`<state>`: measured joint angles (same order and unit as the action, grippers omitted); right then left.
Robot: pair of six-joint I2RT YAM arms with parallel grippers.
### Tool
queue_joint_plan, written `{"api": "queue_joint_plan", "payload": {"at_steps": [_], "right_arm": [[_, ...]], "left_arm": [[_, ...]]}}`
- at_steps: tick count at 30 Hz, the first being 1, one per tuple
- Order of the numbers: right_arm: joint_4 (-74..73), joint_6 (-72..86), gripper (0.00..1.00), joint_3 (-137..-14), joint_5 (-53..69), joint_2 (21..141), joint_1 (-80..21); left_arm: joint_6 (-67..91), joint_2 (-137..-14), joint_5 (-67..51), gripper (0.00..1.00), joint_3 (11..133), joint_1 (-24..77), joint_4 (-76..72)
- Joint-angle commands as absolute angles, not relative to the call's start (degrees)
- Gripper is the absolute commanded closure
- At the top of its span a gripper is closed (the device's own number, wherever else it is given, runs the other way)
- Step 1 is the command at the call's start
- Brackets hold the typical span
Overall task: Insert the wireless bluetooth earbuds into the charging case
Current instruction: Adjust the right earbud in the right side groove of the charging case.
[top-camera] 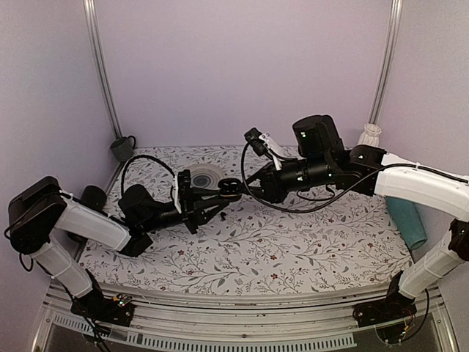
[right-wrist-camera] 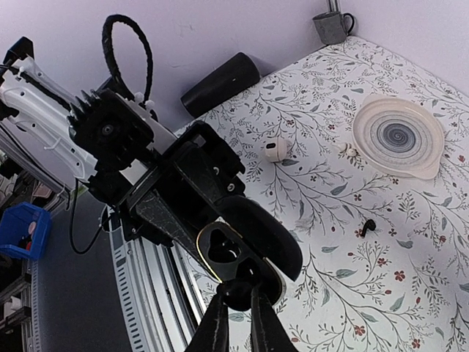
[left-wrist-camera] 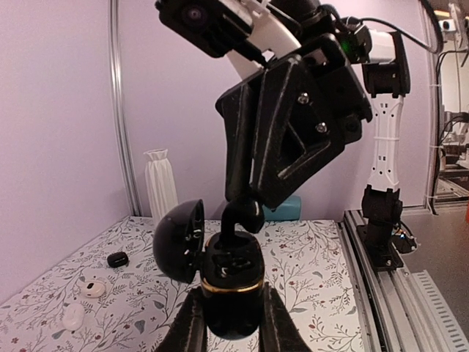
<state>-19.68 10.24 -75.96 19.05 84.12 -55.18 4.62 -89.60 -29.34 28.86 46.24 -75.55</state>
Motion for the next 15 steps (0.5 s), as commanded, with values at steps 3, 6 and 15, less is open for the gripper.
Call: {"api": "queue_joint_plan", "payload": {"at_steps": [3,6,15], "right_arm": [[-20.31,10.09,0.89,-78.22,17.43,85.78,-56.74],[-20.22,10.82,0.9,-78.44,16.96,85.97,-56.86],[-22.8,13.07,0.91,-80.21,13.15,87.0,-56.88]], "left_arm": [[5.03,-88.43,-29.67,1.0,28.83,45.65,-76.99],[4.8,-88.44,-29.62,1.0,29.0,45.62,-76.74],[4.06,-88.0,-28.56,1.0,28.83,45.75,-76.45]]}}
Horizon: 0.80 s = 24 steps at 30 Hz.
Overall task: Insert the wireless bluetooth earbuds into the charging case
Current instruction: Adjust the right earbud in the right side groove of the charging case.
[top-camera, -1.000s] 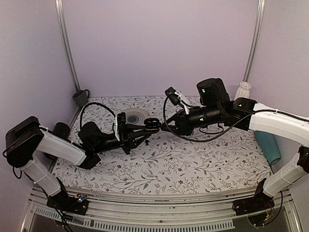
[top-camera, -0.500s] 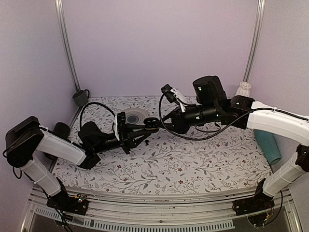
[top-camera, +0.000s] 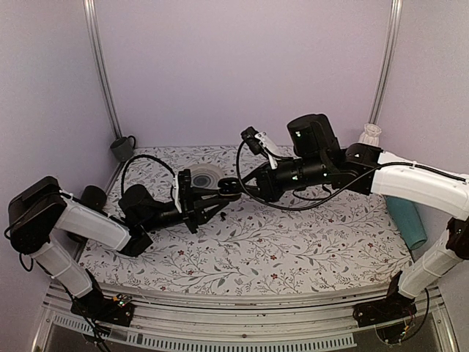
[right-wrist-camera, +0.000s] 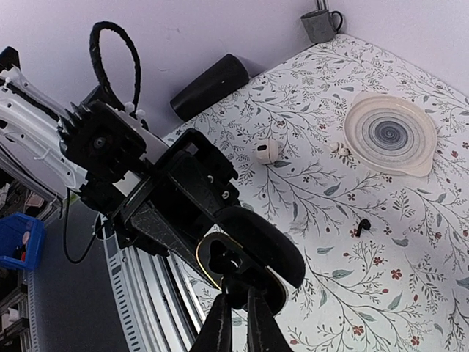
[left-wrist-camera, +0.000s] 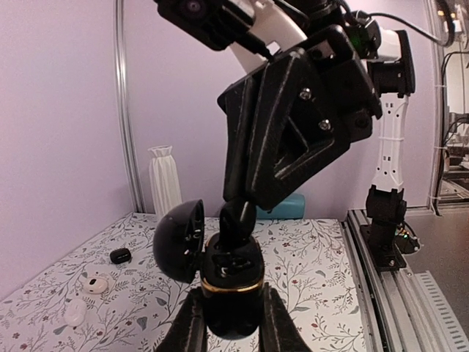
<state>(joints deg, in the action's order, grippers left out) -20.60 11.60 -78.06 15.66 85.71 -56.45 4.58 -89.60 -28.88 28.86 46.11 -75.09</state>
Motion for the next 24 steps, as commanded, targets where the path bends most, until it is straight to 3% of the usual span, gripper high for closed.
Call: {"api": "queue_joint_plan", "payload": {"at_steps": [1,17,24], "right_arm": [[-22.89,13.29,0.91,-80.32,13.0,87.04,-56.93],[-23.38,14.58,0.91,-80.56,12.05,86.22,-56.95],[-22.85,15.42,0.86,-80.69,11.38,84.47,-56.91]], "left_arm": [[3.94,-87.94,-28.34,1.0,28.83,45.73,-76.46],[3.25,-87.45,-26.47,1.0,28.65,45.85,-75.61],[2.86,-87.3,-26.02,1.0,28.79,45.8,-74.84]]}}
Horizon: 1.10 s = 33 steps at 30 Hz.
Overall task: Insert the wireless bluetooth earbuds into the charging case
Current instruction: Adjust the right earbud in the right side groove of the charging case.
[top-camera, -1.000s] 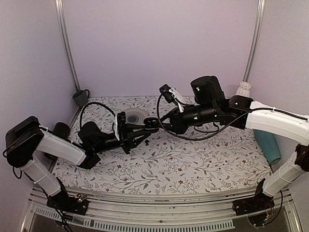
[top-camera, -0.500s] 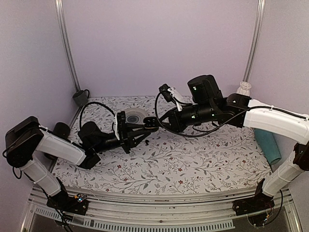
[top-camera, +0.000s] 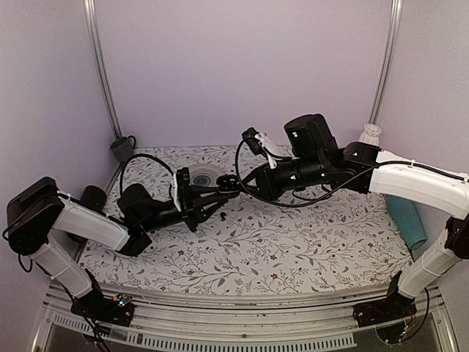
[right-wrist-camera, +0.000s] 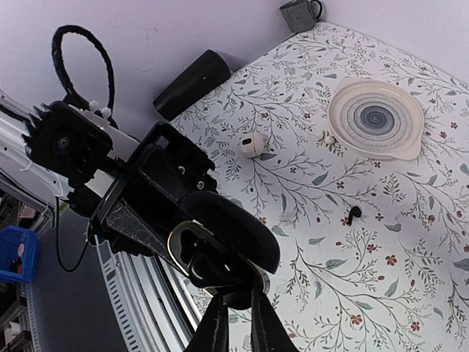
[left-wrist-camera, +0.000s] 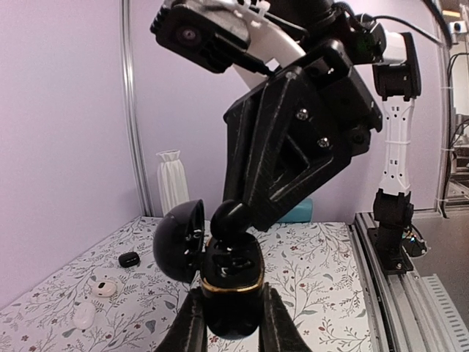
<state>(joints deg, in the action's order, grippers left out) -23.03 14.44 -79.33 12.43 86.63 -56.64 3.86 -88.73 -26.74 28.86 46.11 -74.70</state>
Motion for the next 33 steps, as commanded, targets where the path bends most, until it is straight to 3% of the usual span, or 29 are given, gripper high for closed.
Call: {"api": "queue_joint_plan", "payload": {"at_steps": [1,5,11,24,33], "right_arm": [[-22.64,15.78,0.85,-80.76,11.24,84.2,-56.94],[-22.24,16.63,0.82,-80.76,9.64,83.18,-56.92],[-20.64,19.63,0.61,-80.73,8.33,83.1,-56.95],[-15.61,27.24,0.46,-79.54,10.49,85.08,-56.36],[-15.42,28.61,0.44,-78.15,9.86,86.69,-56.08]], "left_arm": [[2.82,-87.2,-25.94,1.0,28.75,45.87,-74.73],[2.64,-87.04,-25.97,1.0,28.88,45.82,-74.46],[2.65,-86.75,-25.93,1.0,28.75,45.83,-74.33],[2.64,-86.25,-26.19,1.0,28.81,45.88,-74.27],[2.57,-85.91,-26.19,1.0,28.92,45.91,-74.37]]}}
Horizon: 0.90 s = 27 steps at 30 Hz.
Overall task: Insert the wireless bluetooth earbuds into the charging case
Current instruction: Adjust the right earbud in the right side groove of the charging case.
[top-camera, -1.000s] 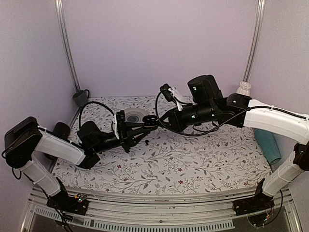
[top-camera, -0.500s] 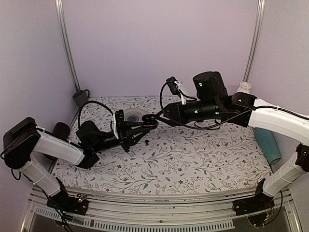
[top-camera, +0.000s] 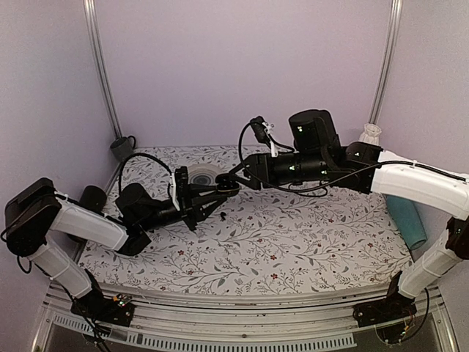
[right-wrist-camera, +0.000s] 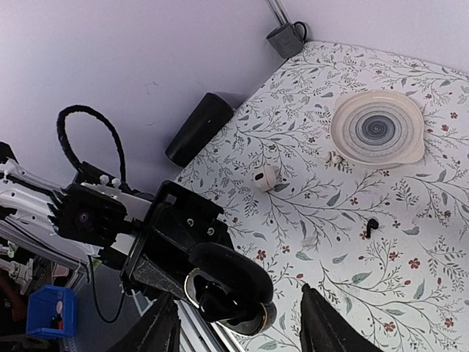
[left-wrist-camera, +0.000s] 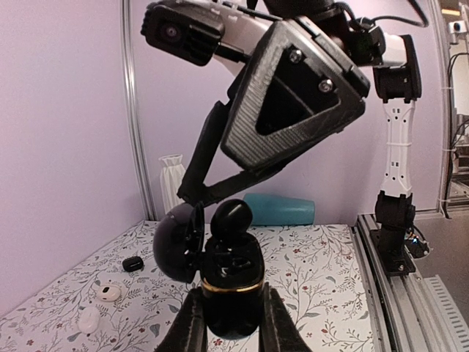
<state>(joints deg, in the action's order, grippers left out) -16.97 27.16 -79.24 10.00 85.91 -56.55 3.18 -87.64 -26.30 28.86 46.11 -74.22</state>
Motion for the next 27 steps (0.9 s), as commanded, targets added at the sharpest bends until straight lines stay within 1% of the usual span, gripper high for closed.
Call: {"api": "queue_joint_plan", "payload": {"at_steps": [1,7,16,21,27], "right_arm": [[-15.34,29.07,0.44,-77.83,9.77,86.75,-55.88],[-13.75,32.68,0.44,-75.01,10.94,86.53,-54.32],[-14.32,33.4,0.45,-73.79,11.08,85.85,-54.2],[-14.28,32.71,0.45,-74.37,13.74,86.79,-54.15],[-11.38,30.81,0.4,-73.38,15.72,83.42,-54.22]], "left_arm": [[2.55,-85.8,-26.26,1.0,28.92,45.89,-74.38],[2.46,-85.35,-26.37,1.0,28.74,45.99,-74.52],[2.46,-85.1,-26.33,1.0,28.74,46.0,-74.69],[2.58,-85.36,-26.2,1.0,29.0,46.1,-74.82],[2.66,-85.44,-25.97,1.0,28.74,46.12,-74.73]]}}
